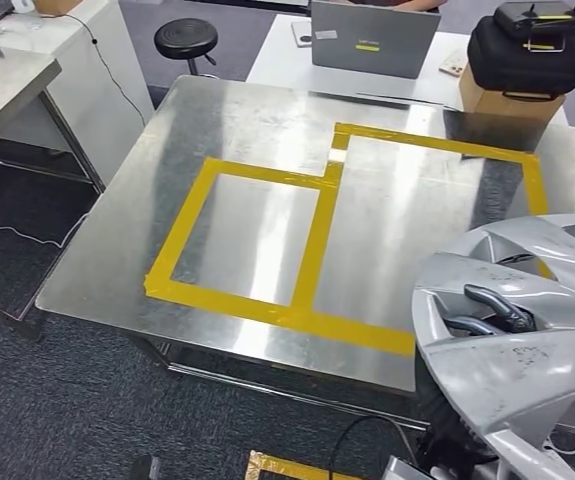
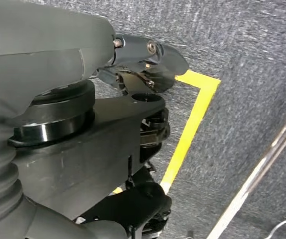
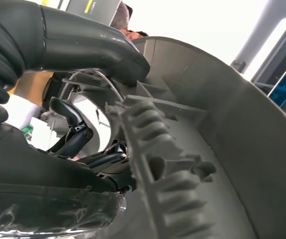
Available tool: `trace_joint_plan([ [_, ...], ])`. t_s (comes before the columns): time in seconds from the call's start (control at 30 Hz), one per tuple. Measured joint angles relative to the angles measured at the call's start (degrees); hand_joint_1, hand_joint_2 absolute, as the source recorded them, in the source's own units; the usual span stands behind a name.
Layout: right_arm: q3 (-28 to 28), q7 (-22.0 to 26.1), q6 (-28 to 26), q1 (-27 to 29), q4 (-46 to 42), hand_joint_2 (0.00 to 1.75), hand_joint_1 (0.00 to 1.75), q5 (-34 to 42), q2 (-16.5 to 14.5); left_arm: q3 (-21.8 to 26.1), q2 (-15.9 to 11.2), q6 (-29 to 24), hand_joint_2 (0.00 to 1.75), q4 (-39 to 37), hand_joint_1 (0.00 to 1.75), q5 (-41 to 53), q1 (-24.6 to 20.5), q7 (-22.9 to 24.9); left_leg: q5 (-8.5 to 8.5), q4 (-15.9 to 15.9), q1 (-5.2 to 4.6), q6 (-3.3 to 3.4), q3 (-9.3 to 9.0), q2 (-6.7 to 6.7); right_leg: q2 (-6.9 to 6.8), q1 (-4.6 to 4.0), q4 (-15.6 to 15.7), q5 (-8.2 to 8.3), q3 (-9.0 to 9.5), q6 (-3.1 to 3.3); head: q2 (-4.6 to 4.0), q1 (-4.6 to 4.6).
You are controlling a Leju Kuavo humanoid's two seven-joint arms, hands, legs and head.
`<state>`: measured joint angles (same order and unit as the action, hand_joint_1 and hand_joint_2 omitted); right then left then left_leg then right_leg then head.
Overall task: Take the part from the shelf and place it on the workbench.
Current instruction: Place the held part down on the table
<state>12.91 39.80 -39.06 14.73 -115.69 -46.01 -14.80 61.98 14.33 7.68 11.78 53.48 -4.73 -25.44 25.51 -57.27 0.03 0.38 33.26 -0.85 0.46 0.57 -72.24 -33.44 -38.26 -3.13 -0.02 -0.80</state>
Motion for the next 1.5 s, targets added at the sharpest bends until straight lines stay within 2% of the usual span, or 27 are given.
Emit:
trace_joint_plan([
  [0.03, -0.01, 0.00, 0.00, 0.00, -0.01, 1.75, 1.75, -0.04, 0.00, 0.01, 0.00, -0.01, 1.75, 0.00, 0.00, 0.01, 0.02, 0.02, 0.57, 0.00, 0.04, -0.22, -0.82, -0.07, -0.08, 0.15, 3.71, 3.31, 0.79, -0.21, 0.01, -0.03],
  [0.07, -0.03, 0.00, 0.00, 0.01, 0.01, 1.75, 1.75, -0.08, 0.00, 0.02, -0.02, -0.03, 1.75, 0.00, 0.00, 0.01, -0.05, 0.02, 1.11, -0.08, -0.02, -0.53, -1.50, -0.16, -0.14, 0.21, 7.17, 5.76, 1.90, -0.38, 0.00, -0.07],
  [0.1, -0.04, 0.01, 0.00, 0.01, 0.01, 1.75, 1.75, -0.08, -0.01, 0.03, -0.05, -0.09, 1.75, 0.00, 0.00, 0.01, -0.12, 0.02, 1.51, -0.19, -0.12, -0.85, -1.92, -0.21, -0.17, 0.24, 9.86, 7.14, 2.88, -0.26, 0.01, -0.11],
  [0.13, -0.08, 0.01, 0.00, 0.02, 0.02, 1.75, 1.75, -0.03, -0.02, 0.04, -0.10, -0.20, 1.75, 0.00, 0.00, 0.00, -0.19, 0.01, 1.74, -0.24, -0.22, -1.13, -2.08, -0.22, -0.12, 0.23, 11.28, 7.52, 3.40, -0.02, 0.01, -0.04],
  [0.23, -0.28, -0.01, 0.00, 0.08, 0.07, 1.75, 1.75, 0.22, -0.12, 0.08, -0.15, -0.49, 1.75, 0.00, 0.00, -0.08, -0.30, -0.15, 2.11, -0.21, -0.25, -1.74, -2.13, -0.10, 0.19, 0.16, 11.90, 7.03, 3.69, 1.21, 0.02, 0.34],
  [0.3, -0.38, -0.10, 0.00, 0.10, 0.17, 1.75, 1.75, 0.21, -0.17, 0.10, -0.14, -0.51, 1.75, 0.00, 0.00, -0.08, -0.37, -0.32, 3.72, -2.69, -0.17, -2.30, -1.02, 0.03, 0.10, 0.30, 12.02, 6.87, 3.96, 1.88, 0.01, 0.63],
  [0.4, -0.42, -1.72, 0.00, 0.12, 0.69, 1.75, 1.75, -0.28, -0.19, 0.55, -0.14, -0.50, 1.75, 0.00, 0.00, 0.92, -0.37, -0.57, 8.03, -13.46, -0.08, -2.83, 4.95, 0.13, -0.01, 0.32, 12.04, 6.61, 4.13, 2.40, -0.01, 0.92],
  [0.43, -0.43, -2.93, 0.00, 0.11, 1.09, 1.75, 1.75, -0.39, -0.16, 0.91, -0.14, -0.49, 1.75, 0.00, 0.00, 1.33, -0.35, -0.63, 8.40, -16.06, -0.07, -2.85, 6.68, 0.14, 0.01, 0.31, 12.04, 6.53, 4.20, 2.48, -0.01, 0.95],
  [0.47, -0.42, -4.88, 0.00, 0.06, 1.68, 1.75, 1.75, -0.38, -0.03, 1.26, -0.15, -0.49, 1.75, 0.00, 0.00, 1.54, -0.34, -0.72, 7.64, -16.71, -0.06, -2.78, 7.46, 0.14, 0.07, 0.31, 12.04, 6.45, 4.32, 2.52, -0.01, 0.94],
  [0.5, -0.33, -7.58, 0.01, -0.08, 2.43, 1.75, 1.75, -0.27, 0.18, 1.55, -0.15, -0.49, 1.75, 0.00, 0.00, 1.61, -0.34, -0.79, 5.79, -15.12, -0.06, -2.64, 7.11, 0.14, 0.14, 0.31, 12.04, 6.35, 4.51, 2.51, -0.01, 0.94],
  [0.57, 0.21, -15.19, 0.08, -0.69, 4.33, 1.75, 1.75, 0.72, 1.06, 1.92, -0.19, -0.43, 1.75, 0.00, 0.00, 1.59, -0.39, -0.97, 1.27, -7.93, -0.09, -2.26, 4.18, 0.19, 0.30, 0.22, 12.02, 6.08, 4.90, 2.23, -0.01, 0.95],
  [0.6, 0.61, -18.93, 0.32, -1.15, 5.42, 1.75, 1.75, 1.84, 1.87, 2.13, -0.21, -0.36, 1.75, 0.00, 0.00, 1.57, -0.46, -1.05, -0.02, -4.48, -0.08, -2.11, 2.67, 0.20, 0.41, 0.10, 11.97, 5.92, 4.98, 1.96, -0.01, 0.99],
  [0.67, 1.25, -24.82, 1.49, -2.02, 7.82, 1.75, 1.75, 4.76, 4.15, 2.60, -0.24, -0.10, 1.75, 0.00, 0.00, 1.62, -0.56, -1.21, -0.50, -1.11, -0.17, -1.80, 1.31, 0.16, 0.52, -0.11, 12.17, 5.79, 4.99, 1.26, -0.01, 0.92],
  [0.77, 1.48, -28.76, 3.85, -2.72, 10.92, 1.75, 1.75, 7.95, 7.50, 2.96, -0.32, 0.25, 1.75, 0.00, 0.00, 1.78, -0.48, -1.32, -0.61, -0.50, -0.07, -0.87, 1.19, 0.02, 0.32, 0.03, 12.13, 5.50, 4.81, 0.19, -0.01, 0.73],
  [0.83, 1.44, -30.35, 5.64, -3.48, 12.51, 1.75, 1.75, 9.10, 9.34, 3.01, -0.37, 0.44, 1.75, 0.00, 0.00, 2.01, -0.46, -1.34, -0.72, -0.28, 0.10, -0.29, 0.99, 0.04, 0.07, 0.06, 7.99, 3.12, 2.88, -0.30, -0.01, 0.44],
  [0.9, 1.00, -32.39, 8.11, -4.27, 14.18, 1.75, 1.75, 10.30, 11.20, 3.02, -0.44, 0.58, 1.75, 0.00, 0.00, 2.48, -0.45, -1.34, -0.60, -0.28, 0.04, 0.01, 0.92, 0.09, -0.01, 0.02, 0.45, -0.28, -0.83, -0.59, -0.01, 0.21],
  [0.93, 0.45, -33.36, 9.58, -4.53, 15.12, 1.75, 1.75, 11.17, 12.15, 3.01, -0.50, 0.63, 1.75, 0.00, 0.00, 2.76, -0.43, -1.33, -0.53, -0.29, 0.02, 0.11, 0.88, 0.09, 0.00, 0.01, -2.39, -1.06, -2.38, -0.67, -0.01, 0.20],
  [0.97, -0.33, -33.90, 11.02, -4.84, 16.01, 1.75, 1.75, 12.11, 13.06, 3.00, -0.57, 0.69, 1.75, 0.00, 0.00, 3.03, -0.39, -1.32, -0.46, -0.29, 0.01, 0.15, 0.78, 0.07, -0.01, 0.00, -3.23, -0.68, -3.02, -0.71, -0.01, 0.16],
  [1.0, -1.27, -34.11, 12.31, -5.25, 16.91, 1.75, 1.75, 12.98, 13.92, 2.99, -0.62, 0.75, 1.75, 0.00, 0.00, 3.27, -0.36, -1.31, -0.36, -0.30, 0.01, 0.15, 0.60, 0.03, -0.02, 0.03, -1.74, 0.80, -2.49, -0.70, -0.01, 0.16],
  [1.07, -3.10, -33.93, 14.02, -6.33, 18.34, 1.75, 1.75, 14.01, 15.39, 2.95, -0.70, 0.87, 1.75, 0.00, 0.00, 3.56, -0.34, -1.28, -0.04, -0.32, -0.01, -0.09, 0.05, -0.05, -0.09, 0.06, 5.95, 4.96, 1.11, -0.63, -0.01, 0.14],
  [1.13, -4.26, -33.73, 14.61, -7.27, 19.33, 1.75, 1.75, 14.30, 16.28, 2.93, -0.77, 0.95, 1.75, 0.00, 0.00, 3.63, -0.38, -1.25, 0.24, -0.43, -0.21, -0.59, -0.26, -0.12, -0.01, 0.02, 11.68, 6.97, 3.99, -0.17, -0.01, 0.17],
  [1.23, -5.32, -33.71, 14.93, -7.96, 20.24, 1.75, 1.75, 14.09, 17.02, 2.93, -0.91, 0.98, 1.75, 0.00, 0.00, 3.75, -0.38, -1.22, 0.21, -0.26, -0.26, -1.40, -0.33, -0.13, 0.17, -0.14, 12.65, 7.13, 4.40, 0.91, -0.01, 0.21],
  [1.3, -6.00, -34.35, 15.44, -8.62, 20.84, 1.75, 1.75, 13.41, 17.42, 2.87, -0.94, 1.04, 1.75, 0.00, 0.00, 3.99, -0.42, -1.21, 1.29, -1.58, -0.17, -2.05, 0.26, 0.01, 0.16, 0.02, 12.88, 7.31, 4.50, 1.59, -0.01, 0.39],
  [1.33, -6.50, -34.75, 15.94, -9.14, 21.27, 1.75, 1.75, 13.15, 17.68, 2.84, -0.95, 1.10, 1.75, 0.00, 0.00, 4.15, -0.46, -1.19, 2.66, -3.84, -0.12, -2.36, 1.33, 0.08, 0.12, 0.14, 12.98, 7.38, 4.55, 1.85, -0.01, 0.53],
  [1.43, -8.90, -35.39, 18.16, -11.06, 23.42, 1.75, 1.75, 13.37, 18.72, 2.76, -0.97, 1.33, 1.75, 0.00, 0.00, 4.60, -0.44, -1.00, 7.21, -14.40, 0.02, -2.83, 6.62, 0.17, 0.00, 0.18, 12.99, 7.35, 4.52, 2.14, -0.01, 0.78],
  [1.47, -9.75, -35.53, 18.86, -11.72, 24.25, 1.75, 1.75, 13.60, 19.10, 2.75, -0.98, 1.37, 1.75, 0.00, 0.00, 4.74, -0.40, -0.91, 7.30, -16.06, 0.04, -2.85, 7.53, 0.18, -0.03, 0.19, 12.99, 7.35, 4.53, 2.15, -0.01, 0.78],
  [1.5, -10.53, -35.74, 19.50, -12.38, 25.03, 1.75, 1.75, 13.83, 19.50, 2.75, -1.01, 1.39, 1.75, 0.00, 0.00, 4.84, -0.37, -0.84, 6.36, -15.65, 0.06, -2.84, 7.42, 0.18, -0.03, 0.22, 12.99, 7.36, 4.56, 2.11, -0.01, 0.78],
])
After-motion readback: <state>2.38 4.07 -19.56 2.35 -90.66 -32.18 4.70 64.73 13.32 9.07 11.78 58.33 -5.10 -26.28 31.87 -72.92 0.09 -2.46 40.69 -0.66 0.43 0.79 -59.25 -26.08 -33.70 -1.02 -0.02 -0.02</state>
